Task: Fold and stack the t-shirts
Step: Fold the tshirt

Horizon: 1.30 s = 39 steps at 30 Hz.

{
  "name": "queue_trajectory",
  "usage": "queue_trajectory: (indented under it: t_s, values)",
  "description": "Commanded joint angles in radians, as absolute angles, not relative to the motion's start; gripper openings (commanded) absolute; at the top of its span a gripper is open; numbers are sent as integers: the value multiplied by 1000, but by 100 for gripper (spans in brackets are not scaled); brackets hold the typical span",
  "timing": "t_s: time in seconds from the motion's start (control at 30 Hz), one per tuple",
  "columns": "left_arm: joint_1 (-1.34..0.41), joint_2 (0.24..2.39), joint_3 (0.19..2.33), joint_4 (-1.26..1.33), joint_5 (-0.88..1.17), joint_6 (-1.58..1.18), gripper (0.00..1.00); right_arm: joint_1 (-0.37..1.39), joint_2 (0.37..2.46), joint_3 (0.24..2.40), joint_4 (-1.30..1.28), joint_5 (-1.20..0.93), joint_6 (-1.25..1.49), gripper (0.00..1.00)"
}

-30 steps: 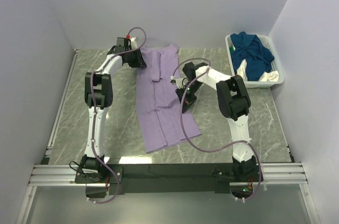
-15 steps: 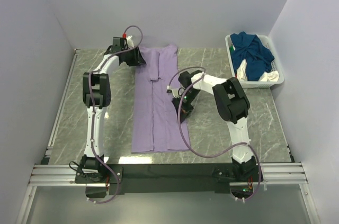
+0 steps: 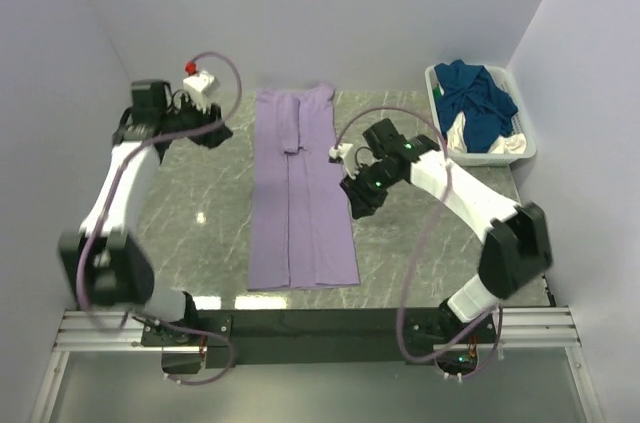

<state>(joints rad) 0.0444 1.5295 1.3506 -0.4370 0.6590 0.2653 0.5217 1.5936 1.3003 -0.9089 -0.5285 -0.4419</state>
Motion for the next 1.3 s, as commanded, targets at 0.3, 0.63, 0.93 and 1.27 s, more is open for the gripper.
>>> queue_trajectory:
  t_s: [0.3,0.63,0.93,1.27]
  values:
    - [-275,887,660,-867,617,1106,50,947,1278,849,-655,-138,-635,38]
    - [-635,828,479,-721,474,993,50,1123,1379,756,-506,-72,-594,38]
    - [-735,862,402,-594,408,948,53,1140,1387,706,-494,-106,-580,42]
    - [-738,913,371,-538,387,953,47,1147,1397,653,-468,-92,-591,45]
